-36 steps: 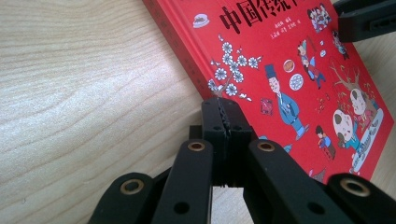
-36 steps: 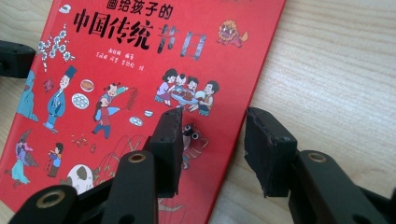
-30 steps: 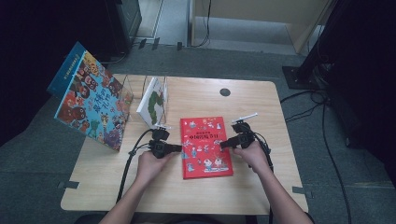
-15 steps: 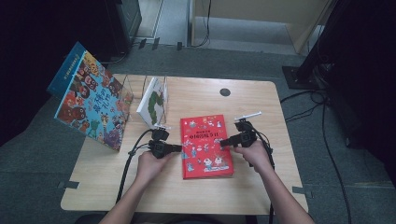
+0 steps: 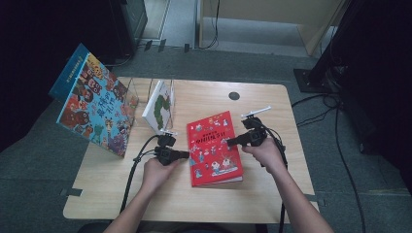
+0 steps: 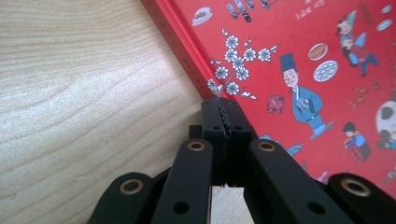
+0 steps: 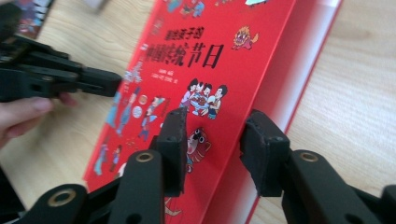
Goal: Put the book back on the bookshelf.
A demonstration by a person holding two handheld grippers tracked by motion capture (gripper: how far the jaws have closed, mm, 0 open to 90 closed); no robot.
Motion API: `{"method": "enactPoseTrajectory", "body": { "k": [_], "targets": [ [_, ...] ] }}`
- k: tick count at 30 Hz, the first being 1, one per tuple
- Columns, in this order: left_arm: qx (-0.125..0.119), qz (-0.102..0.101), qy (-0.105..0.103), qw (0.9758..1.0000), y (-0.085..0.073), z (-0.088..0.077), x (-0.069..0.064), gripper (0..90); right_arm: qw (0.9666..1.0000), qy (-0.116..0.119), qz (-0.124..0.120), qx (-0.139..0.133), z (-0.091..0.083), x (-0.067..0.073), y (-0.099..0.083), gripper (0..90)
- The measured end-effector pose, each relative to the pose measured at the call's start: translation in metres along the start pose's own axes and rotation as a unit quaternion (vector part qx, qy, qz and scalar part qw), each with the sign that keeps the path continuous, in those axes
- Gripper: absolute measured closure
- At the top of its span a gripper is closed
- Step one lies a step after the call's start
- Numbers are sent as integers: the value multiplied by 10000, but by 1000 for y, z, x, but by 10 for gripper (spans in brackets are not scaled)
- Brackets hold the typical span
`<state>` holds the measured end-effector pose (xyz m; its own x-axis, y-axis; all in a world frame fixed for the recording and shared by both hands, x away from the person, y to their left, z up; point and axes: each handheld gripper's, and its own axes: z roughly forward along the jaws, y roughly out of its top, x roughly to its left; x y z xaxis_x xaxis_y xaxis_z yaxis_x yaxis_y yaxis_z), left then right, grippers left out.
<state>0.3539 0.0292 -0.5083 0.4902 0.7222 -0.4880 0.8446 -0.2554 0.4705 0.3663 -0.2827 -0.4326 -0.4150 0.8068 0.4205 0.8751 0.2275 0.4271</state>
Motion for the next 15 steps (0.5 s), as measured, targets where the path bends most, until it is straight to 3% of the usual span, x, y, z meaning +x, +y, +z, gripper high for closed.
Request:
{"method": "enactPoseTrajectory", "body": {
  "k": [5, 10, 15],
  "targets": [
    [4, -36, -9, 10000, 0, 0, 0, 900, 9998, -28, -217, 32, -8, 15, 10, 655],
    [17, -66, -22, 10000, 1, 0, 0, 900, 9991, 382, -184, -99, -6, 25, 18, 713],
    [9, -92, -40, 9999, 1, 0, 1, 900, 9983, 440, -364, 98, 3, 40, 29, 726]
  ]
}}
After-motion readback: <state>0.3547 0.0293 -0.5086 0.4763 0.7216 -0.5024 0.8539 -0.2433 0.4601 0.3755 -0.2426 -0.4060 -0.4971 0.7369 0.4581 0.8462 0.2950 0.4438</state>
